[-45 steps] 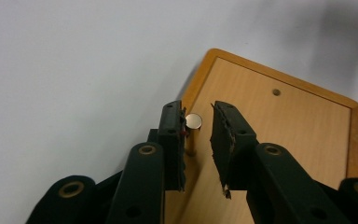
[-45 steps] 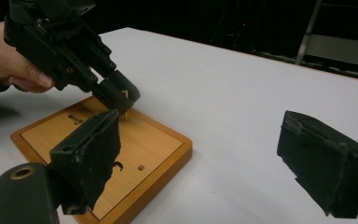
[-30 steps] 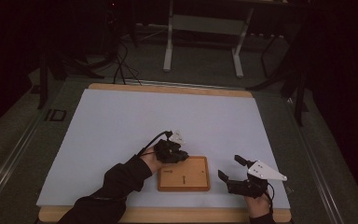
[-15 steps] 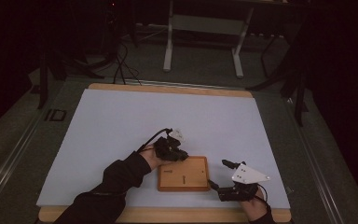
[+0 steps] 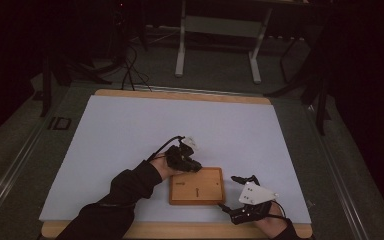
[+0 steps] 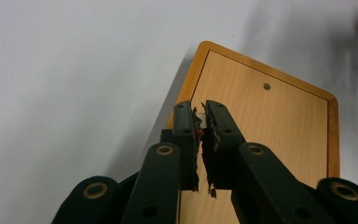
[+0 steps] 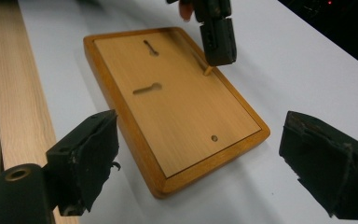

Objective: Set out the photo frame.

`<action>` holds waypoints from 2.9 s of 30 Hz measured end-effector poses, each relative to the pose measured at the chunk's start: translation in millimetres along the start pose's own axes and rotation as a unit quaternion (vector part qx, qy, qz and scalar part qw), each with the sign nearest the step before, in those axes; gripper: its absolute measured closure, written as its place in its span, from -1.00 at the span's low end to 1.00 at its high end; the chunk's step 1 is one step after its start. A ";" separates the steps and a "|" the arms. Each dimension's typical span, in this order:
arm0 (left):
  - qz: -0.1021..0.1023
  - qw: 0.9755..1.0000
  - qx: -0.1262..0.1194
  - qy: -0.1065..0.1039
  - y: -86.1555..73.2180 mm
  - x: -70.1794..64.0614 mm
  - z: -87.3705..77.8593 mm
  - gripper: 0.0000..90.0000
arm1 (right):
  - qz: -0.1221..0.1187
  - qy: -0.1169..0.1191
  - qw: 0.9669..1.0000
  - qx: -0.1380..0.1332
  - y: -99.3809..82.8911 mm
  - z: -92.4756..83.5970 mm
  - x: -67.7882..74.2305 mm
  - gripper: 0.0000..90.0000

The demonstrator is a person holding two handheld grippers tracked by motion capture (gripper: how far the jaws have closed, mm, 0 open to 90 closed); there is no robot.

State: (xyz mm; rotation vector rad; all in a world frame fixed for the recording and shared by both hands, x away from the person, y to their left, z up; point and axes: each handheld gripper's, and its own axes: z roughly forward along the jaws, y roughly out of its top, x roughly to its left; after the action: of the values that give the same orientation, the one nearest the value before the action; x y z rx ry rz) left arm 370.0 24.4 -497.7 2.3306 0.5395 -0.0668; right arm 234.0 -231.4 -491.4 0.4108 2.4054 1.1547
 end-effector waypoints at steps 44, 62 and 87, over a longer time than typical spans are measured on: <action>-0.056 0.995 -0.007 -0.078 1.9 32.4 2.3 0.87 | -0.296 -0.075 0.946 0.103 -13.7 25.8 34.3 0.06; -0.038 0.997 0.002 -0.070 3.3 29.7 1.7 0.87 | -0.475 -0.168 0.857 0.103 -33.8 39.1 61.0 0.48; 0.010 1.000 -0.019 -0.014 7.0 8.0 -20.3 -0.40 | -0.439 -0.146 0.880 0.108 -15.0 30.9 51.2 0.52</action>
State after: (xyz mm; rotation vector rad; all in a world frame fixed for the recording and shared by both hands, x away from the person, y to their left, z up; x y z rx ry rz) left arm 378.0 36.5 -479.8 2.2948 0.4980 -0.0796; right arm 204.5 -197.5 -533.6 -0.4052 2.0496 0.3781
